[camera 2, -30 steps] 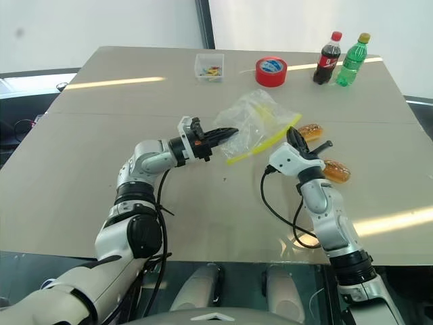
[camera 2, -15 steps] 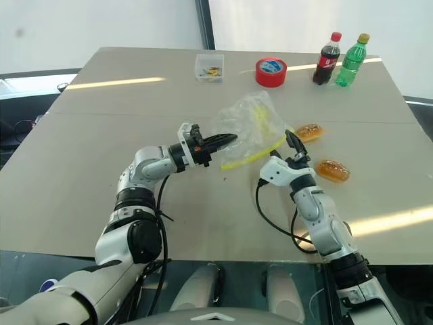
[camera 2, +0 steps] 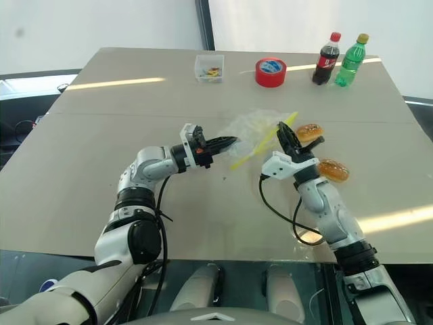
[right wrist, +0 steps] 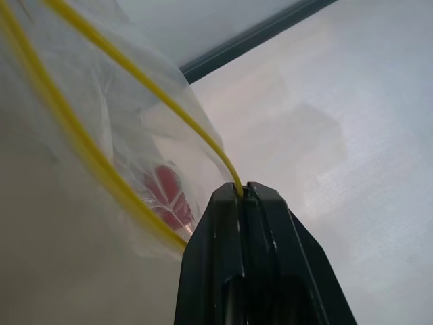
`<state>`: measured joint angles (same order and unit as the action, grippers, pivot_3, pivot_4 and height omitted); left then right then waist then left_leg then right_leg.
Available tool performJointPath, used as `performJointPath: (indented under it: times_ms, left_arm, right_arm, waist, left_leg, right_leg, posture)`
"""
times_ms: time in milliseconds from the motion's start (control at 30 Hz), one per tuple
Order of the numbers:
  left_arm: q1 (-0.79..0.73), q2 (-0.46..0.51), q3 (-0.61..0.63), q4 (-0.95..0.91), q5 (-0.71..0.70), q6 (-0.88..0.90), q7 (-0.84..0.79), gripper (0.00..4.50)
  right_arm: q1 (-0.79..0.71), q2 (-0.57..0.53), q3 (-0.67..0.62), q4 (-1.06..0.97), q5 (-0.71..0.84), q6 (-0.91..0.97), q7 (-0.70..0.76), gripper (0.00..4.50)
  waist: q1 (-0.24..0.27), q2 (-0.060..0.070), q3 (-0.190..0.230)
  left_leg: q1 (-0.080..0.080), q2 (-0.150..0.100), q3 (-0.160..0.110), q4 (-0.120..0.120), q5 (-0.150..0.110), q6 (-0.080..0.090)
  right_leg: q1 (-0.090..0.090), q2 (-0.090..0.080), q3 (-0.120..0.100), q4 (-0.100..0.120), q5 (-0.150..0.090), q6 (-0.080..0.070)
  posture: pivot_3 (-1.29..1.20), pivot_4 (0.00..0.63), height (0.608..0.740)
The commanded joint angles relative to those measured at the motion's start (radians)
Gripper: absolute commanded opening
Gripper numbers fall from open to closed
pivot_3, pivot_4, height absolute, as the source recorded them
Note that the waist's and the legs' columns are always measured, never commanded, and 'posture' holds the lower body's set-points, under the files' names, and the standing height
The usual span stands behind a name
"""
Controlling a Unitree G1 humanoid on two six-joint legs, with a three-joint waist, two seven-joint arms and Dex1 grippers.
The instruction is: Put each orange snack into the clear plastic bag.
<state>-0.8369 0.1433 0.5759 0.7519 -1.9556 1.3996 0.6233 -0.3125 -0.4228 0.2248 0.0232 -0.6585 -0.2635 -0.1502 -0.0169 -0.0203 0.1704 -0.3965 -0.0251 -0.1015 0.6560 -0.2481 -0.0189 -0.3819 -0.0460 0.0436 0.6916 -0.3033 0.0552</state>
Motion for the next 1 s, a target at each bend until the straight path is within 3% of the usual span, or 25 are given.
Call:
performJointPath:
  times_ms: [33,167,267,400,467,500,567,633,733,800,933,1000]
  left_arm:
    - [-0.001,0.009,-0.014,-0.029,-0.017,0.003,-0.002,0.0]
    - [0.02,0.037,-0.068,-0.095,0.012,-0.021,-0.025,0.0]
    - [0.052,0.084,-0.14,-0.2,0.154,-0.015,-0.122,0.0]
    - [0.085,0.095,-0.182,-0.255,0.189,-0.021,-0.194,1.21]
    - [0.106,0.107,-0.2,-0.31,0.229,-0.026,-0.249,2.21]
    - [0.14,0.151,-0.257,-0.429,0.321,-0.018,-0.35,2.67]
    - [0.212,0.259,-0.398,-0.664,0.533,-0.078,-0.579,2.67]
    - [0.294,0.414,-0.582,-0.892,0.815,-0.308,-0.849,2.67]
    - [0.395,0.564,-0.712,-1.082,1.167,-0.677,-1.08,2.67]
    - [0.433,0.616,-0.737,-1.163,1.31,-0.822,-1.132,2.67]
    - [0.435,0.656,-0.773,-1.256,1.535,-0.939,-1.123,2.67]
    - [0.402,0.639,-0.78,-1.281,1.577,-0.889,-1.085,2.67]
  right_arm:
    - [-0.007,-0.018,-0.026,-0.052,0.025,-0.039,0.019,0.11]
    - [0.003,-0.037,-0.05,-0.097,0.043,-0.031,0.067,0.11]
    - [0.009,-0.052,-0.079,-0.14,0.071,-0.024,0.098,0.11]
    - [0.012,-0.053,-0.117,-0.178,0.113,-0.014,0.126,0.0]
    - [0.006,-0.047,-0.135,-0.188,0.136,0.003,0.145,0.0]
    - [-0.004,-0.048,-0.138,-0.188,0.149,0.012,0.164,0.0]
    - [-0.027,-0.037,-0.152,-0.184,0.182,0.053,0.195,0.0]
    - [-0.055,-0.04,-0.15,-0.169,0.189,0.101,0.24,0.0]
    - [-0.105,-0.028,-0.146,-0.146,0.196,0.18,0.286,0.0]
    - [-0.145,-0.011,-0.131,-0.126,0.183,0.236,0.303,0.0]
    - [-0.212,0.045,-0.102,-0.095,0.191,0.31,0.321,0.0]
    - [-0.238,0.071,-0.076,-0.074,0.166,0.336,0.314,0.0]
  waist:
    - [0.0,0.0,0.0]
    - [0.0,0.0,0.0]
    - [0.0,0.0,0.0]
    - [0.002,0.0,0.0]
    - [0.003,0.0,0.0]
    - [0.001,0.0,0.0]
    - [-0.008,0.0,0.0]
    - [-0.018,0.0,0.0]
    - [-0.023,0.003,0.001]
    - [-0.02,0.003,0.001]
    - [-0.015,0.002,0.001]
    - [-0.015,0.002,0.001]
  left_leg:
    - [0.0,0.0,0.0,0.0,0.0,0.0]
    - [0.0,0.0,0.0,0.002,0.0,0.0]
    - [0.0,0.0,0.0,0.002,0.0,0.0]
    - [0.0,0.0,0.0,0.002,0.0,0.0]
    - [0.0,0.0,0.0,0.003,0.0,0.0]
    - [0.0,0.0,0.0,0.003,0.0,0.0]
    - [0.0,0.0,0.001,0.002,0.0,0.0]
    - [0.001,0.001,0.004,-0.002,0.0,0.0]
    - [0.001,0.002,0.007,-0.005,0.001,-0.001]
    - [0.002,0.003,0.009,-0.007,0.001,-0.001]
    - [-0.001,0.005,0.007,-0.007,0.001,0.0]
    - [-0.001,0.004,0.007,-0.007,0.0,0.002]
  right_leg:
    - [0.0,0.0,0.0,0.0,0.0,0.0]
    - [0.0,0.0,0.0,0.002,0.0,0.0]
    - [0.0,0.0,0.0,0.002,0.0,0.0]
    - [0.0,0.0,0.0,0.002,0.0,0.0]
    - [0.0,0.0,0.0,0.002,0.0,0.0]
    - [0.0,0.0,0.0,0.002,0.0,0.0]
    - [0.0,0.0,0.001,0.002,0.0,0.0]
    - [-0.002,0.001,0.004,0.002,0.0,0.0]
    - [-0.003,0.001,0.006,0.001,0.001,-0.002]
    - [-0.004,0.001,0.007,0.0,0.001,-0.002]
    - [-0.005,0.001,0.006,-0.001,0.001,-0.002]
    - [-0.005,0.001,0.006,-0.001,0.001,-0.002]
  posture:
    - [0.0,0.15,0.74]
    - [0.0,0.15,0.74]
    - [0.0,0.15,0.74]
    - [0.0,0.15,0.74]
    - [0.0,0.15,0.74]
    - [0.0,0.15,0.74]
    - [0.0,0.15,0.74]
    - [0.0,0.15,0.74]
    - [0.0,0.15,0.74]
    - [0.0,0.15,0.74]
    - [0.0,0.15,0.74]
    - [0.0,0.15,0.74]
